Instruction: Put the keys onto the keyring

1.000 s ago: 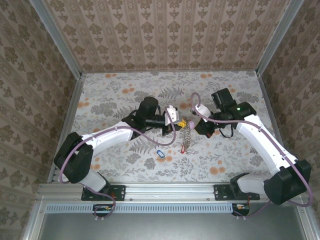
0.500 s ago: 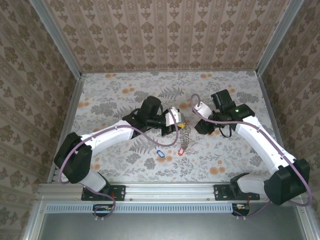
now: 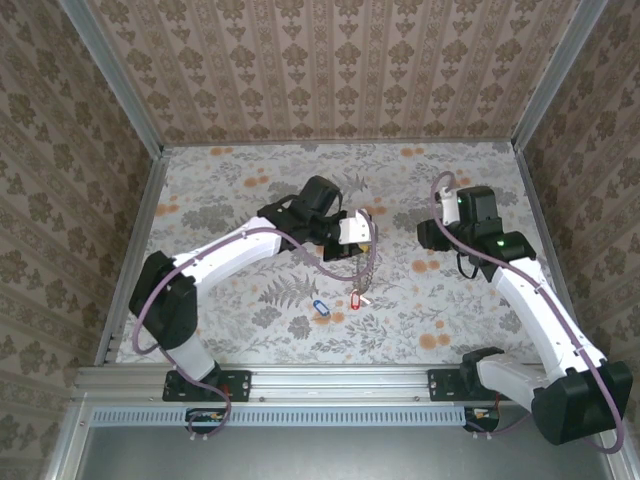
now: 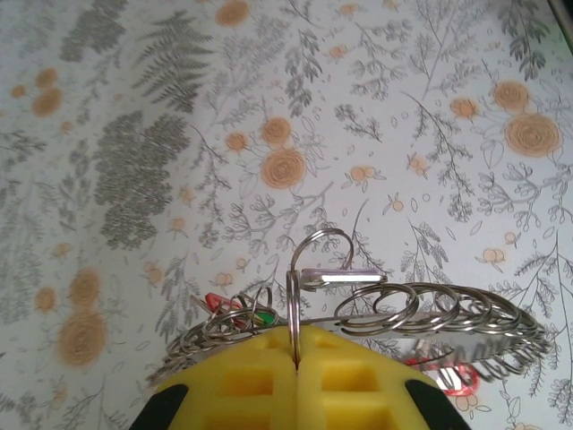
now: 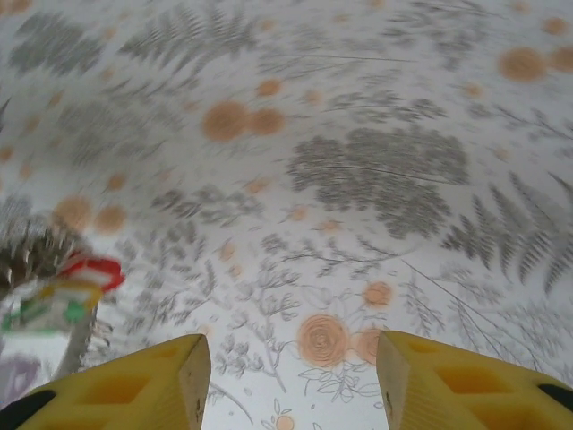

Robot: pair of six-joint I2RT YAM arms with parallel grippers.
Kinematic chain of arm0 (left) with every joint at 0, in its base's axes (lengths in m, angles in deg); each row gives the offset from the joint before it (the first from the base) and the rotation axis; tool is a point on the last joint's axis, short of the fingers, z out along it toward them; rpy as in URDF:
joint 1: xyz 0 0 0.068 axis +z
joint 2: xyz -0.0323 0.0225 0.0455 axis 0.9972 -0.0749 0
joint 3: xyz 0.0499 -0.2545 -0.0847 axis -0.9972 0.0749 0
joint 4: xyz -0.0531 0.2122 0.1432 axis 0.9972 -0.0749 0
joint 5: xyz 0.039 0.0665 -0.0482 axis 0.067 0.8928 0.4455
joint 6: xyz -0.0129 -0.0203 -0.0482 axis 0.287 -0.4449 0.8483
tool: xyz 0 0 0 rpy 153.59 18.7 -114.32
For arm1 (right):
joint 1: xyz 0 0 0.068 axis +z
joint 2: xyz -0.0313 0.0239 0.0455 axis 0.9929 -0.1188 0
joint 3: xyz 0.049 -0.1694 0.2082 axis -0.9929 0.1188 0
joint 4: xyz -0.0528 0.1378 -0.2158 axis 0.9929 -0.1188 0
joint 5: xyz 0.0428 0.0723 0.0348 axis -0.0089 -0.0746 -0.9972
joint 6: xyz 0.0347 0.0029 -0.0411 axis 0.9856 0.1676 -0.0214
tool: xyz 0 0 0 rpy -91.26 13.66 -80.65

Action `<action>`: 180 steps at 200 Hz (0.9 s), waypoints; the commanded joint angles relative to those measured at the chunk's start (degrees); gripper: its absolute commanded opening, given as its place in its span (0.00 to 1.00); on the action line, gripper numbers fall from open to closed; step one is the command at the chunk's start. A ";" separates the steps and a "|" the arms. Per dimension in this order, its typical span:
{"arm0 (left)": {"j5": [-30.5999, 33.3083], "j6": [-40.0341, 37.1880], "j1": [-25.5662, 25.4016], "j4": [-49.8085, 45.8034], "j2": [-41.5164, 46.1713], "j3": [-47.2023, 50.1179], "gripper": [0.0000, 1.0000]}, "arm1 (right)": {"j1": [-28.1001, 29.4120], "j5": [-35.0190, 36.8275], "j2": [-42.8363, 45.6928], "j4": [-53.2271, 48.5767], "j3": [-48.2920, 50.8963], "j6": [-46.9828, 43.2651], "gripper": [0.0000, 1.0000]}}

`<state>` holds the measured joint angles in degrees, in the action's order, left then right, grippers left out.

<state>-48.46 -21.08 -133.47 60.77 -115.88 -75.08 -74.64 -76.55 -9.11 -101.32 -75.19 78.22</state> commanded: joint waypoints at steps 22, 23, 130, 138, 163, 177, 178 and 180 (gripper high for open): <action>1.66 -2.98 -4.67 -5.02 -8.49 -7.97 0.00 | -5.36 1.93 1.23 -0.07 3.16 16.10 0.56; 1.73 -3.00 -4.78 -5.13 -8.75 -8.24 0.00 | -5.45 2.02 1.23 -0.09 3.24 16.33 0.56; 4.30 -1.79 -13.12 -10.27 -26.25 -24.58 0.15 | -10.91 -3.83 4.87 1.92 12.91 22.98 0.57; 3.97 -0.39 -13.33 -9.50 -26.57 -24.76 0.18 | -11.07 -4.24 4.67 1.95 13.50 23.15 0.57; 2.11 4.92 -13.42 -5.05 -25.07 -23.07 0.20 | -11.26 -6.13 3.61 4.91 15.11 23.45 0.57; 0.97 8.12 -13.23 -0.66 -22.02 -19.41 0.20 | -11.30 -8.47 2.55 6.42 16.01 23.21 0.57; 0.98 8.49 -13.23 -0.13 -21.71 -19.06 0.20 | -11.28 -8.76 2.46 6.54 16.08 23.14 0.57; 0.93 9.31 -13.10 0.96 -21.15 -18.24 0.21 | -11.27 -9.27 2.22 6.73 16.18 22.98 0.57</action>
<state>-44.48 -19.11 -146.74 54.44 -142.09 -97.31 -85.57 -80.77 -5.20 -97.82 -60.74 100.72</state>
